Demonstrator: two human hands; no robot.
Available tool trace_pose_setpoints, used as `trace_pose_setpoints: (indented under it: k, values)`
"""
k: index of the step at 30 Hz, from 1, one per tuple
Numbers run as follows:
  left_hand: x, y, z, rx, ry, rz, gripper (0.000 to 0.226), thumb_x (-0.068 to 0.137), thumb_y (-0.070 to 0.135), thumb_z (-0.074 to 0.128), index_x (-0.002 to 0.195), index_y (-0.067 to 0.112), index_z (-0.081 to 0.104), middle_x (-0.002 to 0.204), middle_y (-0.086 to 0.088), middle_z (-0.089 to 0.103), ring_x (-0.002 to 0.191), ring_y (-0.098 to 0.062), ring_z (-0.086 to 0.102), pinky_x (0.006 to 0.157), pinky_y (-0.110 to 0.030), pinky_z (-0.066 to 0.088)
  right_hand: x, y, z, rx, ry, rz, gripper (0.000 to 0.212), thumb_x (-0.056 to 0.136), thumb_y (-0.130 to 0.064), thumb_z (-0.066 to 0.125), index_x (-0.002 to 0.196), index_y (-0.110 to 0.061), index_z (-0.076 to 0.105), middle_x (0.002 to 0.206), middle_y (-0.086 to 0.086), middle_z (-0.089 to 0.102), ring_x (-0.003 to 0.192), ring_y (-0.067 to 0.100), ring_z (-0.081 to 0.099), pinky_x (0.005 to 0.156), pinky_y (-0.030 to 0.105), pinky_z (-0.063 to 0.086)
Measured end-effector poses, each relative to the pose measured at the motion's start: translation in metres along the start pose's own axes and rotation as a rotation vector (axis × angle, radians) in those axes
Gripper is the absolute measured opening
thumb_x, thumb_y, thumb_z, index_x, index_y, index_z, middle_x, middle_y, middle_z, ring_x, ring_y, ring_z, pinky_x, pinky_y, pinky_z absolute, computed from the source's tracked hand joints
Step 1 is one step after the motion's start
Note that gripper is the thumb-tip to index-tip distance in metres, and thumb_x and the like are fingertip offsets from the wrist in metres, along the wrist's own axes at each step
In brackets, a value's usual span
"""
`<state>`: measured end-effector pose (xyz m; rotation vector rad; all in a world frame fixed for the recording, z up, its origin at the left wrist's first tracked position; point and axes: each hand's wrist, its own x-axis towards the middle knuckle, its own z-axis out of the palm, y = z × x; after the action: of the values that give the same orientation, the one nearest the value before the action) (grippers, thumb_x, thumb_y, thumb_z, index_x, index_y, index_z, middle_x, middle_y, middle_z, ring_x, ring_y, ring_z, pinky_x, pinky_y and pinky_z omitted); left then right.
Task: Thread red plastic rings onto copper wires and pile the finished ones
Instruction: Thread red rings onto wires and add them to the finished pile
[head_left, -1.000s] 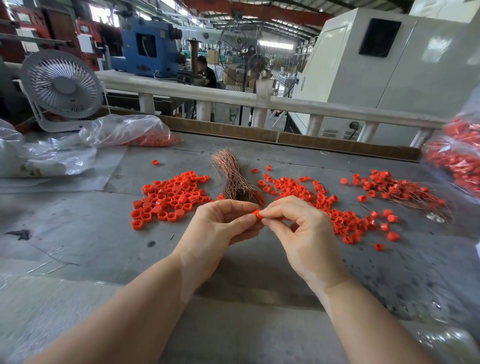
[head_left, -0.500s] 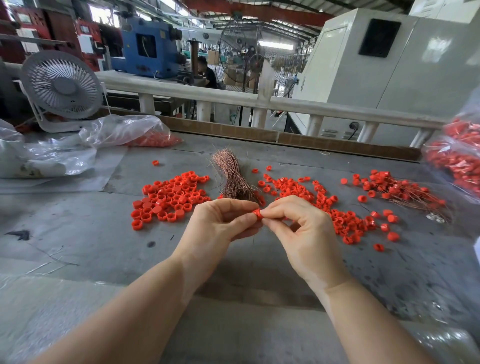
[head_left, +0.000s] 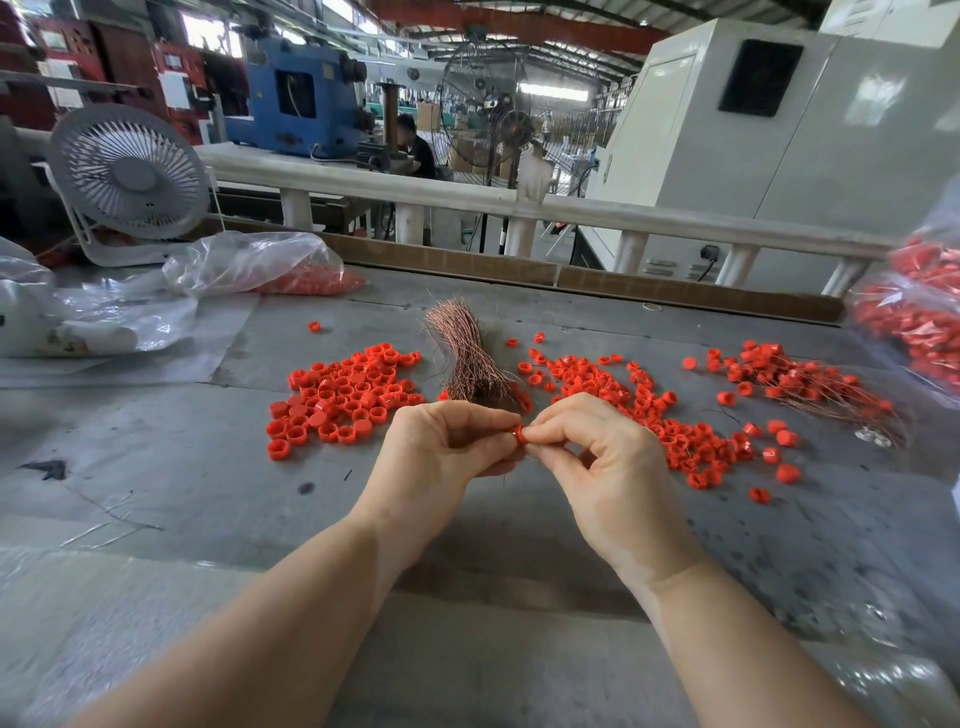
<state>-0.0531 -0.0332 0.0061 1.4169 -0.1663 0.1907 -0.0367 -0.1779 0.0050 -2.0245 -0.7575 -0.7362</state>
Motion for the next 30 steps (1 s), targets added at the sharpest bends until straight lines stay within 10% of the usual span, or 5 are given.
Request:
trace_pose_setpoints:
  k: [30]
  values:
    - [0.0001, 0.0008, 0.0016, -0.235, -0.019, -0.158, 0.014, 0.066, 0.002, 0.065, 0.076, 0.008, 0.073, 0.075, -0.013, 0.072, 0.068, -0.017, 0.070, 0.062, -0.020, 0.055, -0.0004, 0.0018, -0.0020, 0.071, -0.002, 0.061, 0.008, 0.079, -0.001, 0.067, 0.079, -0.008, 0.071, 0.079, -0.004, 0.063, 0.077, 0.006, 0.059, 0.070, 0.012, 0.044]
